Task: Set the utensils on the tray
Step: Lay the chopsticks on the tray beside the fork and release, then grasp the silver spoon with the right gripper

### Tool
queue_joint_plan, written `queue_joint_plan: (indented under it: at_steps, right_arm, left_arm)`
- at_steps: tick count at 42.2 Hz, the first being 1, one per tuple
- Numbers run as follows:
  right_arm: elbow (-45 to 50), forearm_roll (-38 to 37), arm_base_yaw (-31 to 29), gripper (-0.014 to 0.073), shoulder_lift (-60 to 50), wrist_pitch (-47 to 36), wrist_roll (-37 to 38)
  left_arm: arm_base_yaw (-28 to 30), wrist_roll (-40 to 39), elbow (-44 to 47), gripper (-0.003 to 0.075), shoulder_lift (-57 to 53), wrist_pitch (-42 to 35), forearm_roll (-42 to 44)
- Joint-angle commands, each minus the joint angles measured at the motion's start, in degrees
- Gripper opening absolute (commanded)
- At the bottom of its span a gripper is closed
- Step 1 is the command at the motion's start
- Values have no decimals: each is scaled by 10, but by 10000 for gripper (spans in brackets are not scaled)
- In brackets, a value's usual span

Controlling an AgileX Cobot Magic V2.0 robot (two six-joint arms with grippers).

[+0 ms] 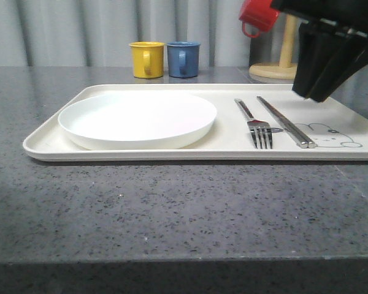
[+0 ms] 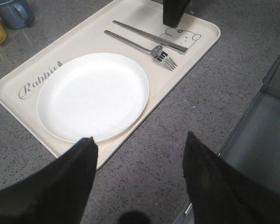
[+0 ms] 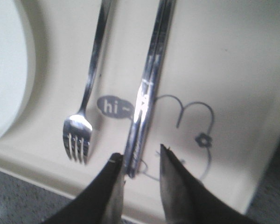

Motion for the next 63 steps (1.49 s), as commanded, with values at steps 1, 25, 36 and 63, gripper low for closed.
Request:
queue_joint_plan:
  at_steps: [1,25,36,63]
  right_arm:
    - [-18,-63,-8,231,-72,23,-16]
    - [-13,-168,-251,231,-47,51,-18]
    - [-13,-202,-255,231,26,11,-18]
    - [-17,-210,-251,-19,56,-14,-18]
  left_arm:
    - [-4,-5,-14,408,-1,-41,-3]
    - [-4,-5,-14,408,-1,-41,-3]
    - [-4,-5,-14,408,-1,-41,-3]
    - [-4,-5,-14,408,-1,-41,-3]
